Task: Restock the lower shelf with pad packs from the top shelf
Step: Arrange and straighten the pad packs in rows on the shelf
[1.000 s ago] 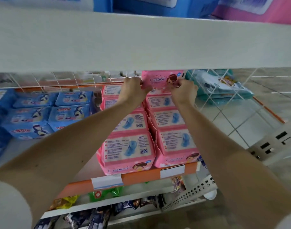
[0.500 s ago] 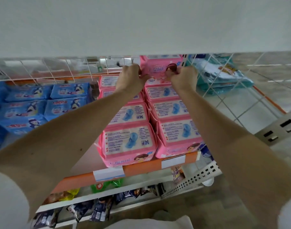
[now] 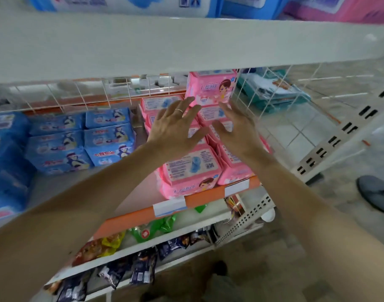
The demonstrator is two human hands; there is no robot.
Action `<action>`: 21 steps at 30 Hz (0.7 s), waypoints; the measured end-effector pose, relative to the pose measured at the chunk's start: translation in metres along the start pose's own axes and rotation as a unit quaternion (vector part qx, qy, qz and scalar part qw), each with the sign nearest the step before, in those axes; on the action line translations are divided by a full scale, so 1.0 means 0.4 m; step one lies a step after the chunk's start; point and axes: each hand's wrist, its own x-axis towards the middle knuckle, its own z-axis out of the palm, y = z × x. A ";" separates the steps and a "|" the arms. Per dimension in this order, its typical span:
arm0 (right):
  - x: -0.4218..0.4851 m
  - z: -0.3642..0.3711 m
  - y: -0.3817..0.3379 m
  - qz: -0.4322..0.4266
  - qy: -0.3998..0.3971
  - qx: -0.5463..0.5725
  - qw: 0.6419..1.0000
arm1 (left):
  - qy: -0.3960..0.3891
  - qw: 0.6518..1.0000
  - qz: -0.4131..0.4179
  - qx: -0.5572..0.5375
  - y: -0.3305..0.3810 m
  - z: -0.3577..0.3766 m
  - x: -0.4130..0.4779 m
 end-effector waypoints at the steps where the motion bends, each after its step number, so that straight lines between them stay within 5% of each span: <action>1: -0.017 0.005 0.000 -0.004 -0.001 -0.006 1.000 | 0.006 1.000 0.003 -0.003 0.004 0.000 -0.016; 21: -0.372 -0.228 -0.129 -0.069 -0.019 0.099 0.993 | 0.079 0.994 -0.069 0.028 0.288 -0.178 -0.372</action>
